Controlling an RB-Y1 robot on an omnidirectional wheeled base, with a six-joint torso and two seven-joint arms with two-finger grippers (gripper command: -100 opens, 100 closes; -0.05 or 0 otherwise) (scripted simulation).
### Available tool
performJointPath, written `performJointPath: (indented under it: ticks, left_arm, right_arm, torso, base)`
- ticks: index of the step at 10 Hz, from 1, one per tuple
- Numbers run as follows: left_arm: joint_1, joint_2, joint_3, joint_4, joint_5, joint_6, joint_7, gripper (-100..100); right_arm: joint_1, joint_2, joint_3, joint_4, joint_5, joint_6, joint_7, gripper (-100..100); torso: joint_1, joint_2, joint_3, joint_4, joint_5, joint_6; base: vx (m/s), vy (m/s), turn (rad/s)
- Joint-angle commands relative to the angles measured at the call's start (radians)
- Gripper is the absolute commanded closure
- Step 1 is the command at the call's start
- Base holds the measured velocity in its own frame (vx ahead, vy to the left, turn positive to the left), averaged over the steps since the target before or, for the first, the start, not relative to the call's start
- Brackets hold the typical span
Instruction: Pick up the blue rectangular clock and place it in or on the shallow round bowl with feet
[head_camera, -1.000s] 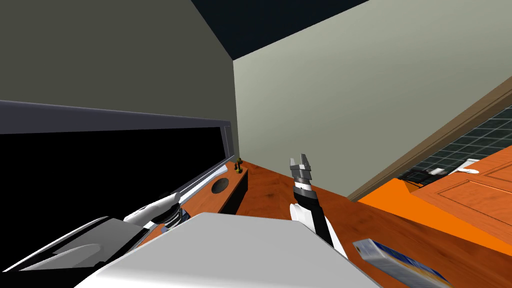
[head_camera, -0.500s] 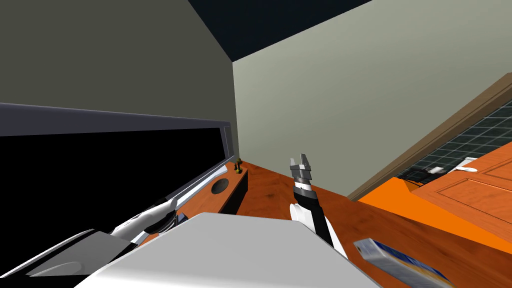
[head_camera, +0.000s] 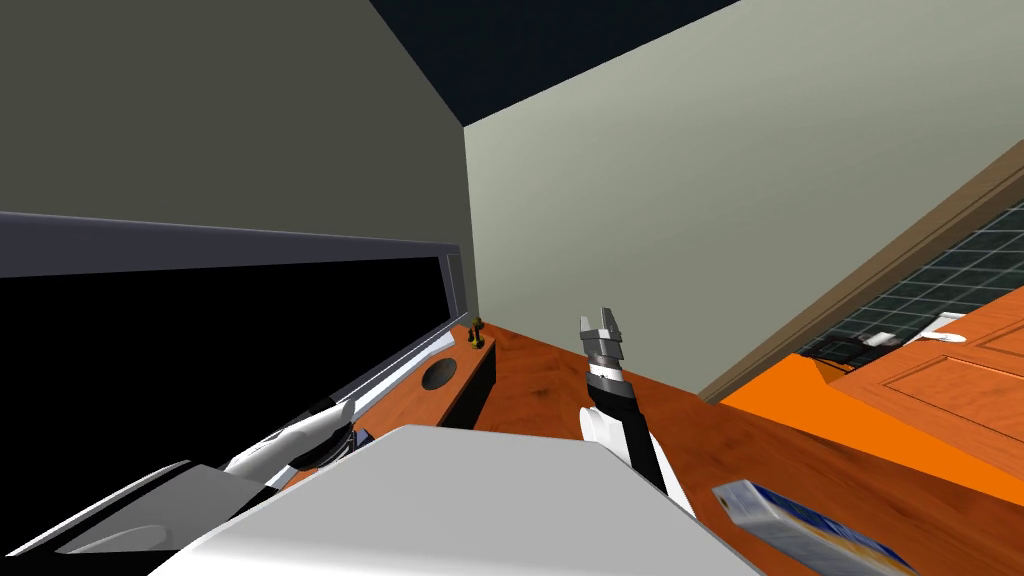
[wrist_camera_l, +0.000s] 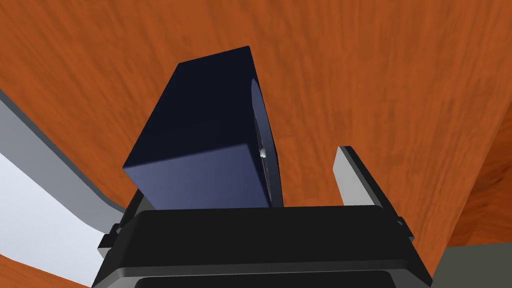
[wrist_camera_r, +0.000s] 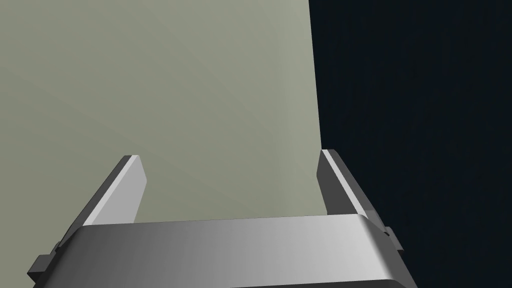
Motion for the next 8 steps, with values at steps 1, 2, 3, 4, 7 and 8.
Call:
performJointPath:
  ticks: [1, 2, 3, 4, 7, 8]
  left_arm:
    - [0.000, 0.000, 0.000, 0.000, 0.000, 0.000, 0.000, 100]
    - [-0.001, 0.002, 0.001, -0.001, 0.000, -0.001, 0.000, 100]
    - [-0.001, 0.000, 0.001, 0.000, 0.001, 0.000, 0.002, 100]
    - [-0.001, 0.000, 0.001, 0.000, 0.001, 0.000, 0.002, 100]
    - [0.001, 0.015, -0.010, -0.011, 0.023, 0.032, 0.003, 100]
    - [-0.007, 0.007, -0.004, 0.007, 0.015, 0.011, -0.004, 100]
  right_arm:
    - [0.000, 0.000, 0.000, 0.000, 0.000, 0.000, 0.000, 0]
    - [0.000, 0.000, 0.000, 0.000, 0.000, 0.000, 0.000, 0]
    - [0.000, 0.000, 0.000, 0.000, 0.000, 0.000, 0.000, 0]
    - [0.000, 0.000, 0.000, 0.000, 0.000, 0.000, 0.000, 0]
    - [0.000, 0.000, 0.000, 0.000, 0.000, 0.000, 0.000, 0]
    - [0.000, 0.000, 0.000, 0.000, 0.000, 0.000, 0.000, 0]
  torso:
    - [0.000, 0.000, 0.000, 0.000, 0.000, 0.000]
    - [0.000, 0.000, 0.000, -0.001, 0.001, 0.000]
    - [0.001, 0.000, 0.000, -0.001, 0.001, 0.000]
    - [0.002, 0.000, 0.000, -0.001, 0.001, 0.000]
    - [0.003, 0.000, -0.001, -0.001, 0.001, 0.000]
    - [0.003, 0.000, -0.001, -0.001, 0.001, 0.000]
  base:
    - [0.000, 0.000, 0.000]
    - [0.000, 0.000, 0.000]
    - [0.000, 0.000, 0.000]
    - [0.000, 0.000, 0.000]
    - [-0.001, 0.003, -0.003]
    - [-0.002, 0.007, -0.005]
